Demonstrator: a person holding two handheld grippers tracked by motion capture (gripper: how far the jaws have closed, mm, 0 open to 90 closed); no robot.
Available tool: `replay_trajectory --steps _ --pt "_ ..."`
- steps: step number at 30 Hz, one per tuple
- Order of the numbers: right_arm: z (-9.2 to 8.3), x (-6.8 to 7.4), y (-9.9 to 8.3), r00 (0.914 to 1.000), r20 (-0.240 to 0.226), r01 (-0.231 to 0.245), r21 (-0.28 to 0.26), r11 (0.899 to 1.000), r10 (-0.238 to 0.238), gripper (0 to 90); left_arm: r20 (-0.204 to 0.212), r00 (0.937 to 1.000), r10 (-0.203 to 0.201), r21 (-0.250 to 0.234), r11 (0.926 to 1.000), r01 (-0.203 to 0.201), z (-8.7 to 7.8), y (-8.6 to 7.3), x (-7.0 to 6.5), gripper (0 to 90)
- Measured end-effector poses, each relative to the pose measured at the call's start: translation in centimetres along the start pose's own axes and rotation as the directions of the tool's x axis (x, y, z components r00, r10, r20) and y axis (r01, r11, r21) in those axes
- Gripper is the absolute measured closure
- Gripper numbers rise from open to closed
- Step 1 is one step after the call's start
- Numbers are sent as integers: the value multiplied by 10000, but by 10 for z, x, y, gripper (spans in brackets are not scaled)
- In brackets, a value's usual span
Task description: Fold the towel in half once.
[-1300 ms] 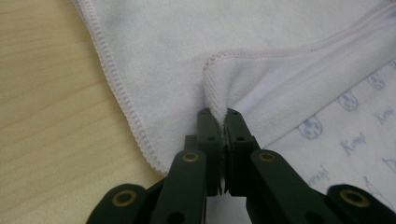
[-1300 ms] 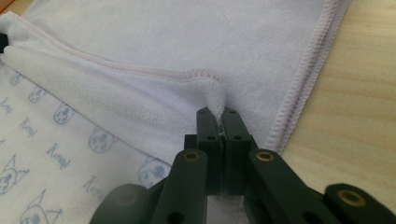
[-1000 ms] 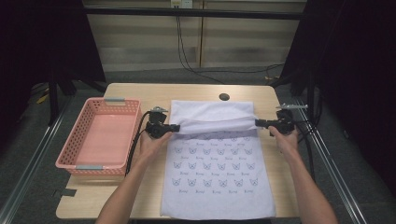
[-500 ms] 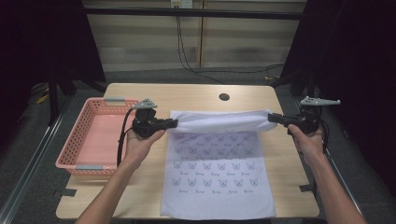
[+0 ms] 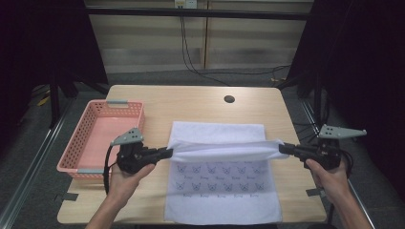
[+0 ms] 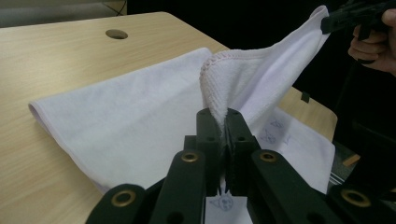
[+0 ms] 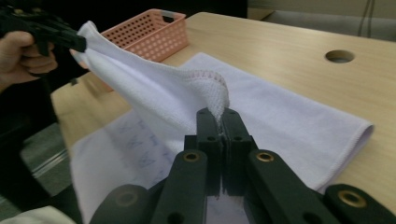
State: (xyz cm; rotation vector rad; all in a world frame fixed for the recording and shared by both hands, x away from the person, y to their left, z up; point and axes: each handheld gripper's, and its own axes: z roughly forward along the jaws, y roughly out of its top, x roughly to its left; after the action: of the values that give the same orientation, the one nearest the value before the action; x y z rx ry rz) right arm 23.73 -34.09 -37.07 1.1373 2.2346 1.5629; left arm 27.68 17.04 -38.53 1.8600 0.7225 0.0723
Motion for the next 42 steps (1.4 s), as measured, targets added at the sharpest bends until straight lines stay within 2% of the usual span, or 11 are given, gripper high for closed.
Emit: replay_trajectory --steps 5,11,16,17,20,27,33,36,38,40,42 --pt "5 9 -25 9999 57 128 533 9985 -131 885 54 10000 14 757 9971 -18 8 -36 -7 866" --pt "21 2 -77 9971 -337 -621 1439 9876 676 880 116 9998 167 1329 9910 -181 19 -77 -8 854" --pt "31 10 -97 9980 -365 -389 2811 9589 512 837 198 9998 -58 2629 9648 4 29 -98 -11 795" --pt "32 12 -98 9979 -386 -382 2976 9539 520 822 283 9996 -92 2832 9591 8 28 -100 -10 762" --pt "31 17 -105 9951 -844 -206 3413 9397 525 722 233 9997 26 2638 9645 -86 20 -99 -11 663" --pt "38 14 -95 9975 -640 -103 3014 9534 310 578 -133 9999 91 2097 9778 -61 31 -81 7 521" --pt "61 10 -86 9950 -1003 302 3100 9502 11 575 485 9982 359 2858 9571 -483 68 -72 12 496" --pt "72 11 -88 9912 -1323 426 3498 9359 43 608 746 9968 280 3374 9399 -517 77 -75 9 551" --pt "75 15 -92 9877 -1562 664 3958 9159 -41 726 1049 9934 473 3746 9234 -836 77 -78 4 723" --pt "72 19 -95 9868 -1609 808 3989 9134 -171 869 1436 9888 408 3604 9284 -907 70 -81 -2 836" --pt "61 23 -95 9878 -1541 744 3517 9331 -207 888 1524 9876 377 3409 9360 -884 61 -83 -9 851"
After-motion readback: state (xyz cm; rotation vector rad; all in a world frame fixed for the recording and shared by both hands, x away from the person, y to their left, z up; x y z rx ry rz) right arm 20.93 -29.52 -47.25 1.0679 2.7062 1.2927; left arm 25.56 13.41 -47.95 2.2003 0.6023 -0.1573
